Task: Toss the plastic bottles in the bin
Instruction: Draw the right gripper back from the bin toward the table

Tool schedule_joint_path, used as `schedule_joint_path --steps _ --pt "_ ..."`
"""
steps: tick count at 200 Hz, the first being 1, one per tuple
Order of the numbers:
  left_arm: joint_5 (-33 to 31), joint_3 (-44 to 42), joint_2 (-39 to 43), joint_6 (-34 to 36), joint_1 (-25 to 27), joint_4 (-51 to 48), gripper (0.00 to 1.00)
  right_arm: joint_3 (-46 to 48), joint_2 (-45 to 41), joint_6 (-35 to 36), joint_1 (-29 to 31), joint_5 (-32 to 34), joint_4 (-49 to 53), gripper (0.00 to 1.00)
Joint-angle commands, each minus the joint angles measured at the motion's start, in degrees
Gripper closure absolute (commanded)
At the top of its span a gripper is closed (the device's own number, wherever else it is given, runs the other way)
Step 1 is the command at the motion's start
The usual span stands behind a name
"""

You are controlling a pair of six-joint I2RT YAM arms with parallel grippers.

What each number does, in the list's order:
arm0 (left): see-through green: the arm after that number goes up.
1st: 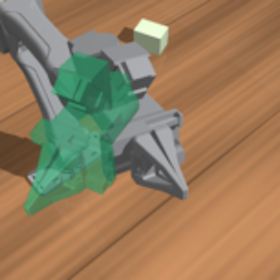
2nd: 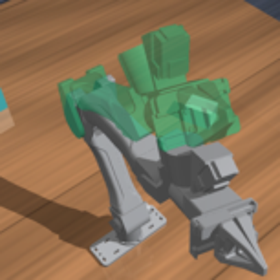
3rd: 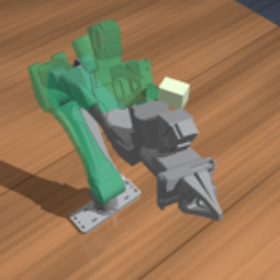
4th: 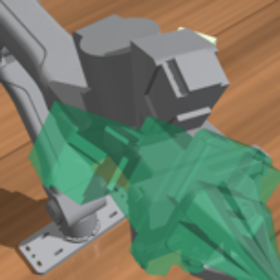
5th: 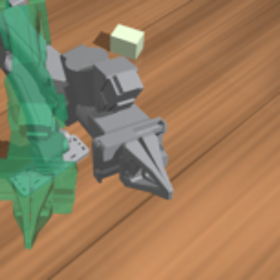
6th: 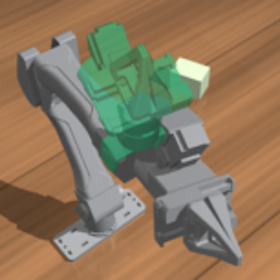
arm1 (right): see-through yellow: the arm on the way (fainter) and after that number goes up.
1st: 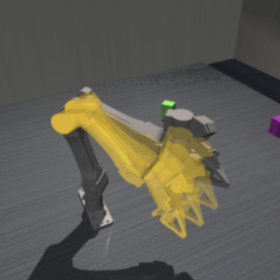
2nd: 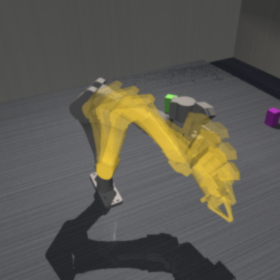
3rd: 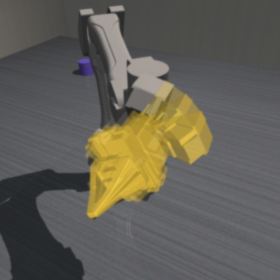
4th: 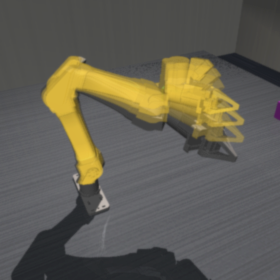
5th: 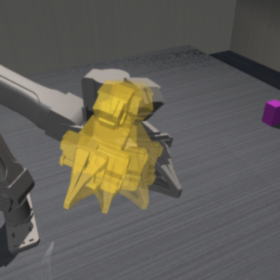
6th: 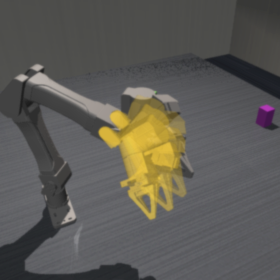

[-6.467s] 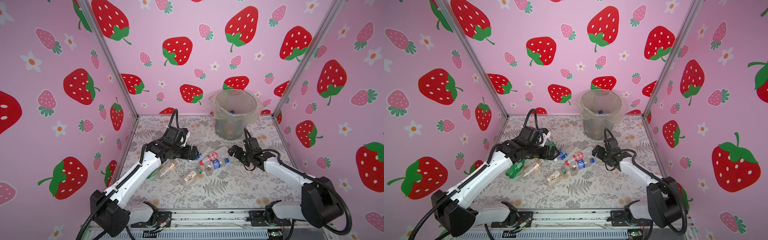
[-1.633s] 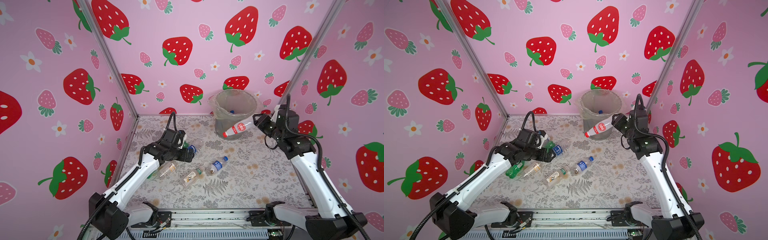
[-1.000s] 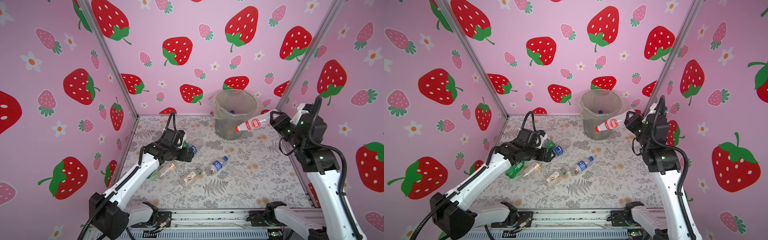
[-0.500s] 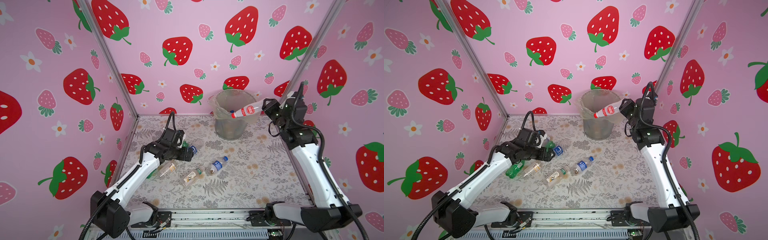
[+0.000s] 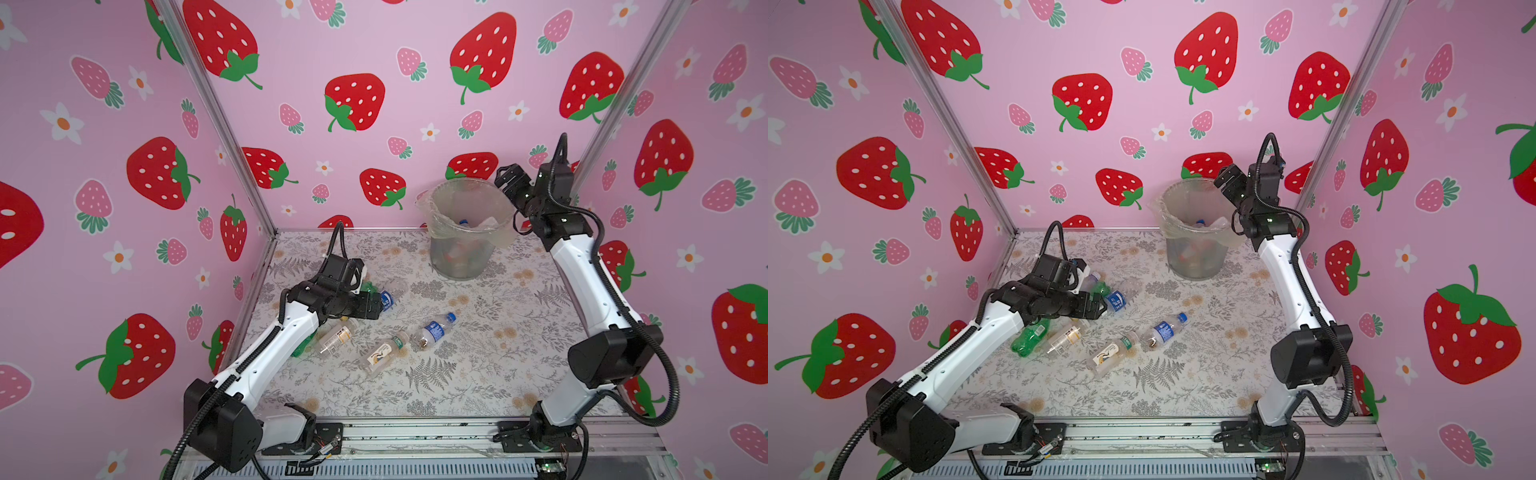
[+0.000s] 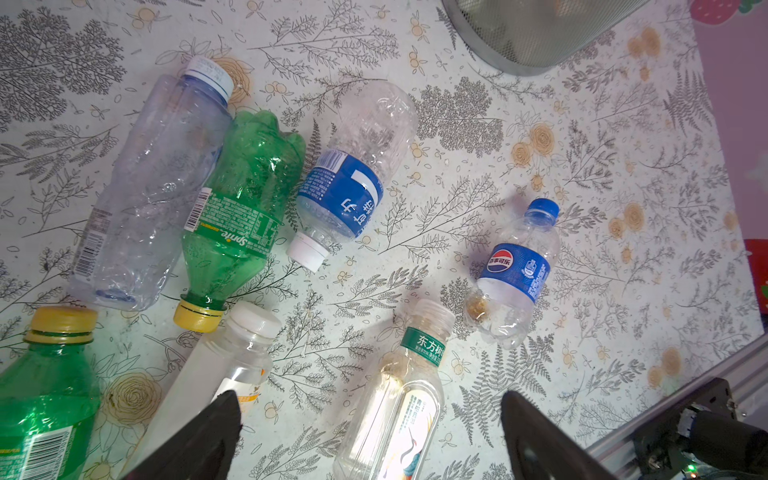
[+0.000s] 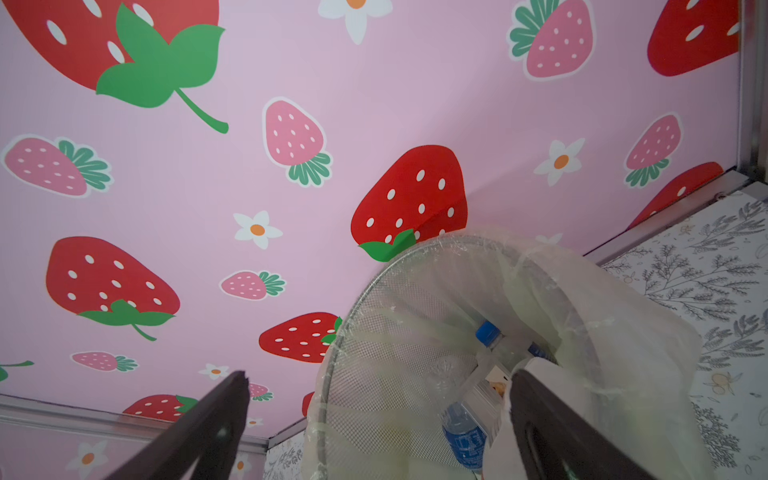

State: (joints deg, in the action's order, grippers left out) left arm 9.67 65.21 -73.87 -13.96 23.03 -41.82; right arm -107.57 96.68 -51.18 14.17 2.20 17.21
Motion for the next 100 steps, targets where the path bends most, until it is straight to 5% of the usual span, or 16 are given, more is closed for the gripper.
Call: schedule_joint_path --steps 1,100 --pt "1.11 0.45 0.56 -0.32 -0.46 0.35 0.01 1.29 -6.36 1.32 -0.04 -1.64 1.48 0.01" --pt "1.59 -1.32 4.08 -1.29 -0.53 1.20 0.01 21.68 -21.22 3.82 -0.09 -7.24 4.49 0.01"
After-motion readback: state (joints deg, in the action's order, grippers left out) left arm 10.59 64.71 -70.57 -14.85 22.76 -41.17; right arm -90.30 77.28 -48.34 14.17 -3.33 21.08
